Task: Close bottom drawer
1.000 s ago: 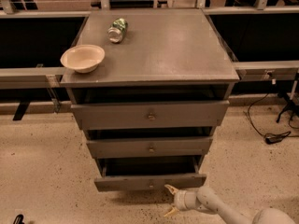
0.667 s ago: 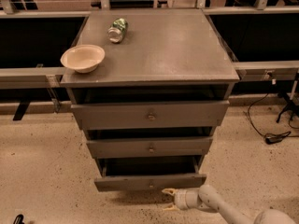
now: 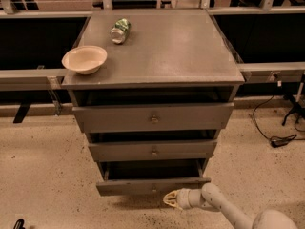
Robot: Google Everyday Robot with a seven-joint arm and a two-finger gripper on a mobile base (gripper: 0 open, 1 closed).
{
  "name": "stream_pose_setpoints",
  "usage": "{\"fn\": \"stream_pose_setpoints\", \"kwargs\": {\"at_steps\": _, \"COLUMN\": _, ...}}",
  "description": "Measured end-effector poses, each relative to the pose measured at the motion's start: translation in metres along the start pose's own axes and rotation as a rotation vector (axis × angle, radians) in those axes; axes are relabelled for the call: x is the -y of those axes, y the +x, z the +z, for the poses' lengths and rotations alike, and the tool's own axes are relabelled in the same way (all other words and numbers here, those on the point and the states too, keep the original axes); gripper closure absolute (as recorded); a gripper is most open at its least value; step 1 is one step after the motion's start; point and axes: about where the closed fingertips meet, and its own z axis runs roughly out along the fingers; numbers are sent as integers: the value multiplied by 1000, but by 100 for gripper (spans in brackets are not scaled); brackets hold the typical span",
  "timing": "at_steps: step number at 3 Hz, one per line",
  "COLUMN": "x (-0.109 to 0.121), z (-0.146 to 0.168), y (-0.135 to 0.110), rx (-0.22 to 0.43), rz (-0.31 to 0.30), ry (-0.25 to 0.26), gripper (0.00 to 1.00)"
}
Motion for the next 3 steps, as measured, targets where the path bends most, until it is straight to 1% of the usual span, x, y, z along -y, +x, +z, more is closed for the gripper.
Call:
{"fn": "stream_pose_setpoints", "kwargs": {"at_steps": 1, "x": 13, "z": 8, "y": 4, "rx": -1, "rz": 1, "ry": 6, "gripper": 100}}
{"fn": "stream_pose_setpoints", "kwargs": {"at_steps": 2, "x": 25, "z": 11, "y": 10, "rx": -9, "rz": 3, "ry": 36, "gripper": 100}}
{"fn": "stream_pose_setpoints", "kwargs": {"at_steps": 3, "x": 25, "z": 11, "y": 11, "rx": -10, "rz": 3, "ry": 37, "gripper": 82}}
